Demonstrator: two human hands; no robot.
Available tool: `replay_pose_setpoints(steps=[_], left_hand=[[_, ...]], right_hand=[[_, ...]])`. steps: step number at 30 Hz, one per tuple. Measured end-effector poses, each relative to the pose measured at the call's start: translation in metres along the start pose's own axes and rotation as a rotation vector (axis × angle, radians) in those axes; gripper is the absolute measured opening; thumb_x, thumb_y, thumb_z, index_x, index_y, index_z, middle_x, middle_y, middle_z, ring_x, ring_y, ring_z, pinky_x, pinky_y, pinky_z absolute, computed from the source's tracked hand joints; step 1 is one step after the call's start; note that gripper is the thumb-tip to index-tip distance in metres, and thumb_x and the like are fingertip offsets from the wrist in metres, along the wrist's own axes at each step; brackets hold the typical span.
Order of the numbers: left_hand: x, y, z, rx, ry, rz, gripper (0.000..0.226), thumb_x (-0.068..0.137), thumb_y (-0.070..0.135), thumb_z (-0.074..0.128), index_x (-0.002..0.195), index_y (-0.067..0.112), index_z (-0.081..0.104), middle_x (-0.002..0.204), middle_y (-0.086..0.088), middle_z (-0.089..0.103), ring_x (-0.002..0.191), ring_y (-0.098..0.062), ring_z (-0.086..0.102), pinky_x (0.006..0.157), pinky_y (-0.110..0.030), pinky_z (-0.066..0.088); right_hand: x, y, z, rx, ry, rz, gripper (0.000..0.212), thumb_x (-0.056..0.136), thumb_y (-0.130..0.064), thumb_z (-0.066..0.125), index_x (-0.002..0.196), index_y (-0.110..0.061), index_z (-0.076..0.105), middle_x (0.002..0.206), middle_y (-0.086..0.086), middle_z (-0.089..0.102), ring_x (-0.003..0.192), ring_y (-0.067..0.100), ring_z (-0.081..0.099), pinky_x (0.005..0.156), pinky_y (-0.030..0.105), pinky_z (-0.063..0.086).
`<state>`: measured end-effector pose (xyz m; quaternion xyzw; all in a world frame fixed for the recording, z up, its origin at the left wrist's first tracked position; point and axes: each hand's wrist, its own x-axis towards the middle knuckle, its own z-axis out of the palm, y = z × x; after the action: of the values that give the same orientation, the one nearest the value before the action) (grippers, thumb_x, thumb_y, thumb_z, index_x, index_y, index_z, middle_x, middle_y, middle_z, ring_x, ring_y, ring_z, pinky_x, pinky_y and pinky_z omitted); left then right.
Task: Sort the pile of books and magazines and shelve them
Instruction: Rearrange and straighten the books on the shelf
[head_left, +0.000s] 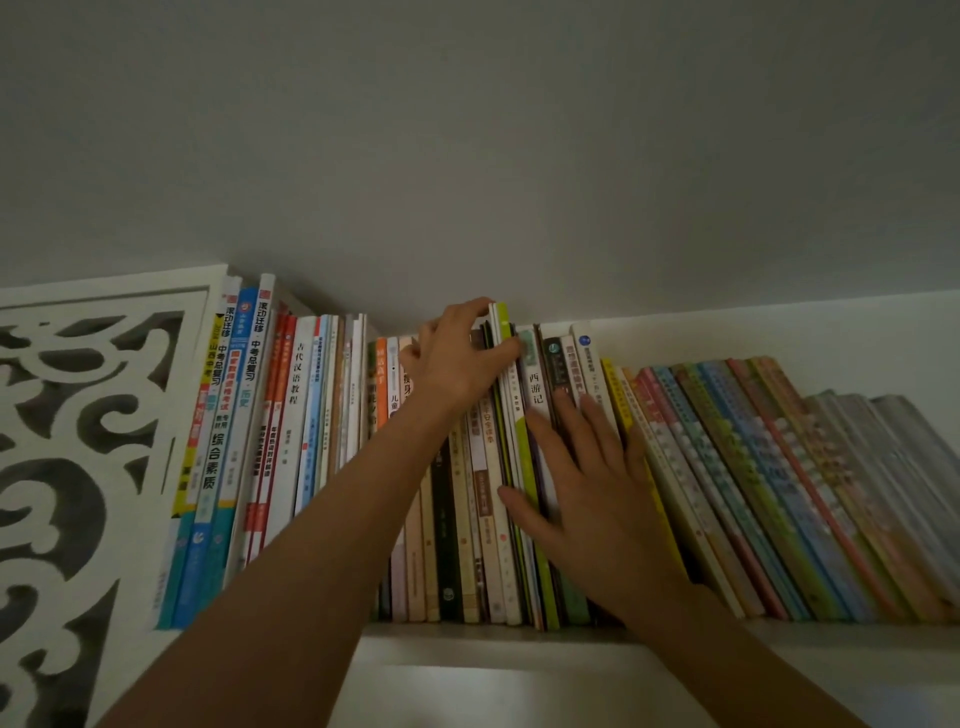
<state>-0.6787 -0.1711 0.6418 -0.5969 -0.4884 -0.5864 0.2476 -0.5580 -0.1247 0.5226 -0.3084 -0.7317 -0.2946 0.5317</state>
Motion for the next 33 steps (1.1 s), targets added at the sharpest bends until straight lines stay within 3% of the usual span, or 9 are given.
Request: replay_pose_setpoints(steps=[3,6,12,14,17,20,26,30,33], left_hand=[[-0.002,0.004,0.0,-0.154,-0.004,0.007,0.038,0.075,0.043,0.059,0.112,0.034,0.057,0.117,0.003,0.054,0.112,-0.026,0.053,0.102,-0.052,0.036],[-0.009,0.012,0.001,-0.144,0.105,0.052,0.022,0.083,0.028,0.062,0.104,0.024,0.063,0.093,0.01,0.052,0.102,-0.02,0.055,0.097,-0.049,0.041],[-0.026,0.024,-0.008,-0.279,0.231,0.148,0.046,0.085,0.018,0.064,0.129,0.018,0.05,0.118,0.003,0.047,0.085,0.0,0.05,0.074,-0.012,0.046],[-0.033,0.023,-0.002,-0.216,0.198,0.118,0.05,0.083,0.021,0.065,0.129,0.017,0.045,0.12,0.004,0.044,0.088,-0.003,0.052,0.076,-0.016,0.049],[-0.048,0.015,0.016,-0.106,0.155,-0.016,0.044,0.079,0.033,0.064,0.116,0.015,0.048,0.11,-0.003,0.055,0.09,-0.016,0.059,0.076,-0.039,0.055],[-0.073,0.01,0.026,0.104,0.102,-0.085,0.04,0.087,0.036,0.054,0.122,0.019,0.043,0.109,0.0,0.052,0.086,-0.015,0.056,0.071,-0.031,0.049],[-0.091,0.025,0.021,0.232,0.085,-0.072,0.022,0.096,0.028,0.043,0.111,0.012,0.044,0.106,-0.006,0.054,0.073,-0.016,0.053,0.059,-0.03,0.046],[-0.098,0.046,0.006,0.191,0.139,-0.009,0.014,0.095,0.023,0.045,0.102,0.011,0.043,0.093,-0.004,0.049,0.059,-0.007,0.041,0.048,-0.021,0.032],[-0.102,0.056,-0.011,0.069,0.266,-0.016,0.013,0.091,0.027,0.051,0.094,0.015,0.047,0.089,-0.003,0.054,0.069,-0.014,0.052,0.057,-0.03,0.048]], right_hand=[[-0.001,0.002,-0.002,0.037,-0.001,-0.008,0.072,0.086,-0.067,0.009,0.148,-0.031,0.017,0.158,0.0,0.008,0.144,0.018,-0.004,0.11,0.046,-0.008],[-0.001,0.005,-0.004,0.078,-0.021,-0.016,0.076,0.083,-0.07,-0.003,0.148,-0.033,0.011,0.158,-0.004,-0.002,0.142,0.013,-0.015,0.109,0.045,-0.014],[-0.002,0.01,-0.011,0.144,-0.091,-0.033,0.075,0.082,-0.07,0.001,0.148,-0.037,0.01,0.157,-0.009,-0.011,0.141,0.007,-0.023,0.111,0.045,-0.018],[-0.002,0.01,-0.011,0.172,-0.08,-0.034,0.07,0.085,-0.067,0.007,0.147,-0.037,0.014,0.158,-0.009,-0.008,0.14,0.006,-0.021,0.11,0.044,-0.019],[-0.003,0.008,-0.011,0.209,-0.082,-0.036,0.069,0.084,-0.066,0.008,0.147,-0.038,0.012,0.156,-0.012,-0.01,0.14,0.006,-0.022,0.109,0.04,-0.021],[-0.01,0.012,-0.01,0.236,-0.075,-0.082,0.07,0.084,-0.068,0.009,0.148,-0.038,0.011,0.157,-0.012,-0.004,0.14,0.005,-0.021,0.107,0.034,-0.024],[-0.018,0.017,-0.016,0.386,0.03,-0.079,0.06,0.09,-0.053,0.015,0.137,-0.029,0.044,0.153,-0.003,0.028,0.143,0.013,0.01,0.118,0.044,0.001],[-0.017,0.021,-0.024,0.432,0.05,0.01,0.054,0.09,-0.043,0.031,0.134,-0.018,0.049,0.148,0.006,0.035,0.136,0.017,0.02,0.116,0.046,0.017],[-0.021,0.018,-0.026,0.406,0.024,-0.005,0.057,0.089,-0.045,0.029,0.134,-0.017,0.049,0.147,0.006,0.036,0.135,0.02,0.022,0.114,0.041,0.02]])
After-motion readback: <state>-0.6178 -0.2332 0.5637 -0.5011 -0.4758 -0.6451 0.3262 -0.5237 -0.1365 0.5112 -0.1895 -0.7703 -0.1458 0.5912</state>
